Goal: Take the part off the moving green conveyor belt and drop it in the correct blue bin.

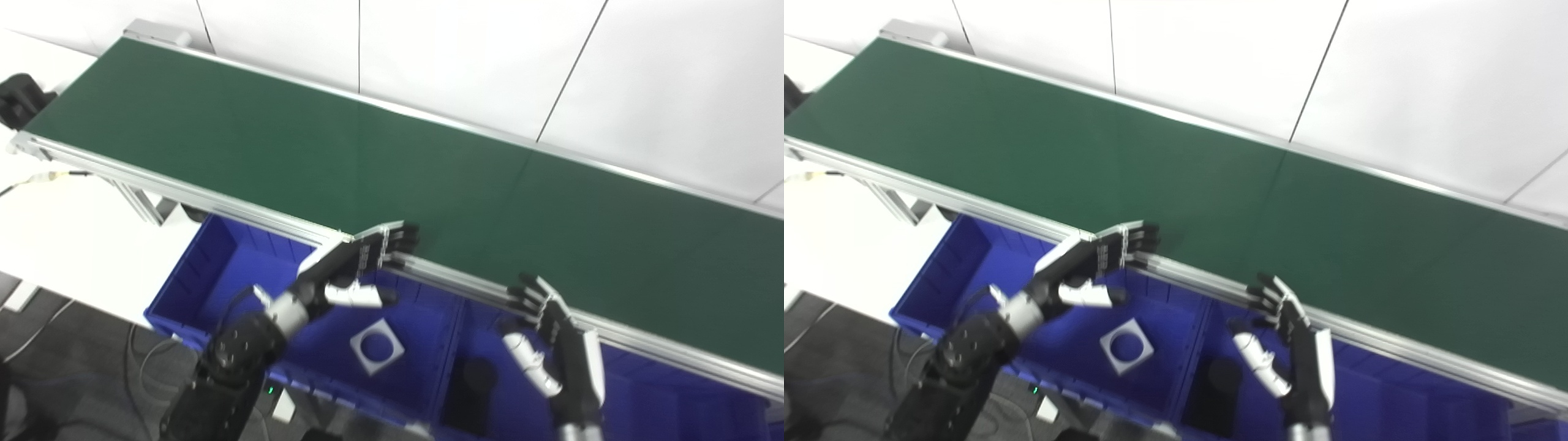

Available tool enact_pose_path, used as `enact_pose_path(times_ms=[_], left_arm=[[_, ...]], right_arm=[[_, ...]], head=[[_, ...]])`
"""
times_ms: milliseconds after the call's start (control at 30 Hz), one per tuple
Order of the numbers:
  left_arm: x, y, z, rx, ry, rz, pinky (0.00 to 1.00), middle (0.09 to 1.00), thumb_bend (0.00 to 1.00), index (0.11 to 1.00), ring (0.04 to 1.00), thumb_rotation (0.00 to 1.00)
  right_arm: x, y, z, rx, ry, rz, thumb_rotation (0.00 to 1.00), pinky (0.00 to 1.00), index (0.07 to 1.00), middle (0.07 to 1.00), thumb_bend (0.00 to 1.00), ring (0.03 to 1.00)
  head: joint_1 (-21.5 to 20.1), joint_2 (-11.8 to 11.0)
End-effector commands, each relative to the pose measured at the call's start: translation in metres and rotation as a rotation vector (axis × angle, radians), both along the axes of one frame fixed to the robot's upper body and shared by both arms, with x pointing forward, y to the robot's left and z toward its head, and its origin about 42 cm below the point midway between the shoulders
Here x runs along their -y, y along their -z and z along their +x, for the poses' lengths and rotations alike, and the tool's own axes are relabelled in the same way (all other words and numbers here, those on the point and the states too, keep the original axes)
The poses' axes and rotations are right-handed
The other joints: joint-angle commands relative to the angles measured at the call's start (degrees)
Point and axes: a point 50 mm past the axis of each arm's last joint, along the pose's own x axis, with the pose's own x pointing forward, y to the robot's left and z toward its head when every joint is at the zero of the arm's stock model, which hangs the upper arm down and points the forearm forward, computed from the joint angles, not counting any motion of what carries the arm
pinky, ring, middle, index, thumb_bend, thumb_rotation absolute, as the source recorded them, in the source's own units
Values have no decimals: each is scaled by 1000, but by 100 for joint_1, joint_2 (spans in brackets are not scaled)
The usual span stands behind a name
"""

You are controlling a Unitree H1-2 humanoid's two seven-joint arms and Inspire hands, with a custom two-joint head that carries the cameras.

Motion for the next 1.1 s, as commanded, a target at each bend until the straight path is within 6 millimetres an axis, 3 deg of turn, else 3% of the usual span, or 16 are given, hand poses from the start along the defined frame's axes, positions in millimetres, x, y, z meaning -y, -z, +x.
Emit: enact_pose_path(times_ms=[0,200,467,567,767,967,1067], left_arm=[[-4,-2,5,56,-27,-42,829,877,1000,878,875,454],[-12,13,8,59,-46,-76,843,871,1000,869,880,438],[-8,20,8,59,-35,-91,854,877,1000,876,879,449],[-8,20,8,61,-32,-91,804,863,1000,870,853,444],[-10,20,9,68,-16,-87,822,860,1000,874,844,424],[-20,22,14,77,-23,-78,854,855,1000,870,857,424],[-25,21,16,88,-19,-66,858,863,1000,876,869,426]], right_arm=[[-8,-7,1,91,3,20,544,616,818,756,512,717],[-18,1,-1,67,9,21,537,642,821,762,518,730],[-23,6,-1,61,14,24,555,651,835,774,547,740],[-24,8,1,62,16,30,566,656,839,774,560,743],[-26,13,3,70,22,43,589,659,839,773,585,743],[-31,16,8,67,19,69,608,688,846,782,611,756],[-33,19,10,63,14,61,621,700,848,789,625,762]], head=[[-188,-73],[-707,-196],[-960,-145],[-1056,-139],[-1182,-91],[-1889,23],[-1950,103]])
